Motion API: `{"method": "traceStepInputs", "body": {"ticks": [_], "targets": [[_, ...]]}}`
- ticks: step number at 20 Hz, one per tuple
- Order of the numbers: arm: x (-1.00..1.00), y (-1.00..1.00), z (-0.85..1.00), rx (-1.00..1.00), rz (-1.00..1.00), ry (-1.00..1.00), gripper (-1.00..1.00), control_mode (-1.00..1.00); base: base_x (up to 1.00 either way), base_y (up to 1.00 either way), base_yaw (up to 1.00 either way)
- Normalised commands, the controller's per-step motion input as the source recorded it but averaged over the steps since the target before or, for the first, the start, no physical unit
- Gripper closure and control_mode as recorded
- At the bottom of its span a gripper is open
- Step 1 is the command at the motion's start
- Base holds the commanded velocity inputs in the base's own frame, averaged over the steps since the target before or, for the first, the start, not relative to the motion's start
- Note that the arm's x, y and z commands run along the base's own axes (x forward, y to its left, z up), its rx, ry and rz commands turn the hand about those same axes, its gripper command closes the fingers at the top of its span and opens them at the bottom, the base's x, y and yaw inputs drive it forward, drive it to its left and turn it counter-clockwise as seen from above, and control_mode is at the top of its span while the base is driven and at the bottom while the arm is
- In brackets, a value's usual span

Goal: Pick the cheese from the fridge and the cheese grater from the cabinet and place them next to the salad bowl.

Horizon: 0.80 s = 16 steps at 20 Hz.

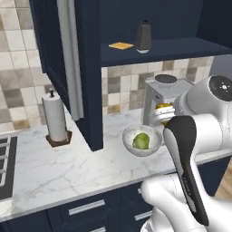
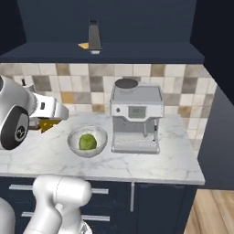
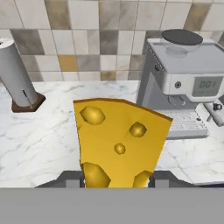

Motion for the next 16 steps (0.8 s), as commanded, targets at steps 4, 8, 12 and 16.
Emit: {"method": "traceStepInputs", "body": {"ticks": [4,8,12,16], "targets": [[0.0,0.0,0.0,0.0,0.0,0.0,1.0,1.0,0.5,0.14,0.04],[0.0,0.0,0.0,0.0,0.0,0.0,1.0,1.0,0.41,-0.01,0.26],[0.0,0.0,0.0,0.0,0.0,0.0,1.0,1.0,0.47,-0.01,0.33],[0.0,0.0,0.0,0.0,0.0,0.0,1.0,1.0,0.42,0.0,0.24]]}}
